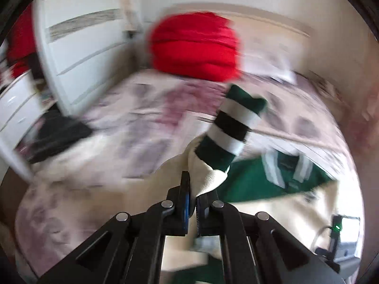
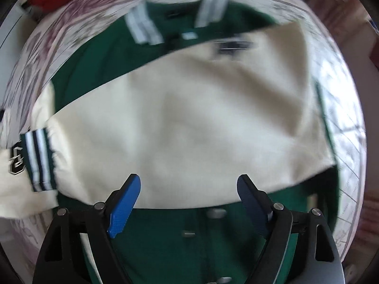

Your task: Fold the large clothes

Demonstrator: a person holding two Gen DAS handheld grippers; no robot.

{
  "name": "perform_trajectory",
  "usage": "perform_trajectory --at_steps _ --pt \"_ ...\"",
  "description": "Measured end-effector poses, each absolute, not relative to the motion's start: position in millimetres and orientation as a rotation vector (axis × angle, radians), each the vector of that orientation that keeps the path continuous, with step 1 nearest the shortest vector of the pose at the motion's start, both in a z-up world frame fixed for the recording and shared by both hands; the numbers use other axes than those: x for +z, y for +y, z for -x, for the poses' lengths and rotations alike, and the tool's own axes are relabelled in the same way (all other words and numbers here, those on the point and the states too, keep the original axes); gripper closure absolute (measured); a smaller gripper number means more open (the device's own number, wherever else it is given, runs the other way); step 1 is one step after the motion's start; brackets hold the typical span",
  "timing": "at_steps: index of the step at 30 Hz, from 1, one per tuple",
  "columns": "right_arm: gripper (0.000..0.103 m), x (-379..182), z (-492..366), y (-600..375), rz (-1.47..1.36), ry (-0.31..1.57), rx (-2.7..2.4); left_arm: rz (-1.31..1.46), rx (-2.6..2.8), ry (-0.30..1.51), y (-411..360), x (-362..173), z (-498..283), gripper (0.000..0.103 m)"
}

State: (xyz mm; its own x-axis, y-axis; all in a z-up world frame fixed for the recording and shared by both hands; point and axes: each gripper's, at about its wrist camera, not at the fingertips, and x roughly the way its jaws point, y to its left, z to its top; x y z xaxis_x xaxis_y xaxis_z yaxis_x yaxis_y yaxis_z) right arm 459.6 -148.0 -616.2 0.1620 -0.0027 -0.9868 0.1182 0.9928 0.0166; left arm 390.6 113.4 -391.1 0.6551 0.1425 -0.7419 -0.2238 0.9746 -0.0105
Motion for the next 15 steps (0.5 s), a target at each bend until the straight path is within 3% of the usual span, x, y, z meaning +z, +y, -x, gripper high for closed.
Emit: perform_trajectory --at_steps 9,15 --pt "0.018 -618.7 -400.1 -333.7 -0.321 1.419 -0.278 -0.124 -0.185 0.927 -141.9 -459.6 -433.8 0.102" --pt "0.018 -634.3 -369.9 -416.5 -0.373 1.472 -0.31 -0.272 -0.265 1.116 -221.2 -531.2 -443.6 0.096"
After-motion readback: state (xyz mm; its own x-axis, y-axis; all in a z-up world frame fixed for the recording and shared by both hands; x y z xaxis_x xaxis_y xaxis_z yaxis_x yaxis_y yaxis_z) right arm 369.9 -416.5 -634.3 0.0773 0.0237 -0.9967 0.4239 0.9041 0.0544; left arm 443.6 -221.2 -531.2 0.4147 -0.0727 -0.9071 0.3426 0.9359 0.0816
